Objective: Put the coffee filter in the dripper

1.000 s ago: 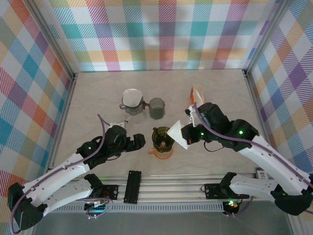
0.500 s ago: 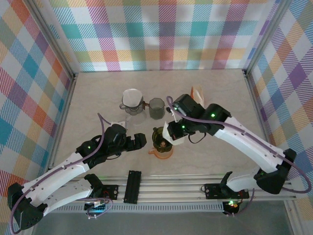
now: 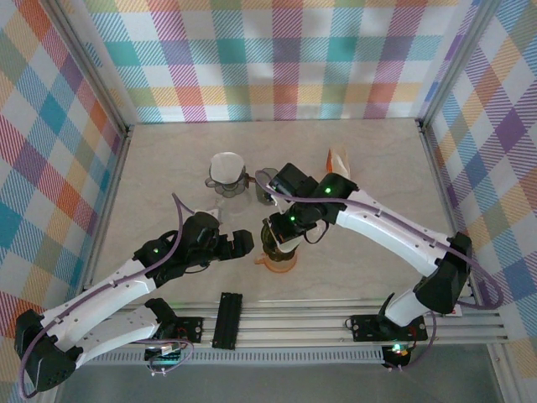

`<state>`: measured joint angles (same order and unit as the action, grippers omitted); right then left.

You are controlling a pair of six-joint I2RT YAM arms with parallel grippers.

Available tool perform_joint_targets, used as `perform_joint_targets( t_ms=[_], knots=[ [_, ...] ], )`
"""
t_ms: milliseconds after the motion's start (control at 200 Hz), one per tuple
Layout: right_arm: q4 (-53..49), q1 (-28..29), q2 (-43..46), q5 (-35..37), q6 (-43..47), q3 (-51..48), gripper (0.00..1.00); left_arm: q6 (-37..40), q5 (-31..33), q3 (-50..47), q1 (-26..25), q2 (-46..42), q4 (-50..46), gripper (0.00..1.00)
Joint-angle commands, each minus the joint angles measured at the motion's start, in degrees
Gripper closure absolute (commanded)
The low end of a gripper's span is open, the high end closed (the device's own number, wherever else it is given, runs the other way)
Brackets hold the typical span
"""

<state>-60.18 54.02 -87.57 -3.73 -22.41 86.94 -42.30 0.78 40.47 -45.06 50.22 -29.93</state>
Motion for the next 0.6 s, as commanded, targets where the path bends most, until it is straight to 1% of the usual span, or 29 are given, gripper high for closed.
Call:
perform_joint_targets(
  t_ms=[0, 115, 215, 310, 480, 595],
  knots=[
    [2.2, 0.3, -0.4, -0.9, 0.2, -2.2, 0.99, 0.9, -1.3, 2.4, 0.4, 0.2, 0.7, 0.0],
    [3.8, 0.3, 0.0, -0.6, -0.4, -3.8, 0.94, 0.6, -2.0, 2.8, 0.5, 0.1, 1.1, 0.0],
    [4.8, 0.3, 1.7, 0.4, -0.8, -4.8, 0.87, 0.3, -2.4, 3.2, 0.4, -0.1, 1.0, 0.0],
    [5.9, 0.3, 3.9, 0.8, -1.3, -5.8, 0.77, 0.3, -2.7, 3.4, 0.5, -0.4, 1.7, 0.0],
    [7.9, 0.3, 8.0, 1.7, -2.3, -8.1, 0.54, 1.1, -3.9, 5.3, 0.5, -0.1, 3.1, 0.01],
    [9.0, 0.3, 11.8, 3.4, -3.1, -10.0, 0.44, 2.3, -4.9, 7.7, 0.5, 1.7, 3.7, 0.06]
  ],
)
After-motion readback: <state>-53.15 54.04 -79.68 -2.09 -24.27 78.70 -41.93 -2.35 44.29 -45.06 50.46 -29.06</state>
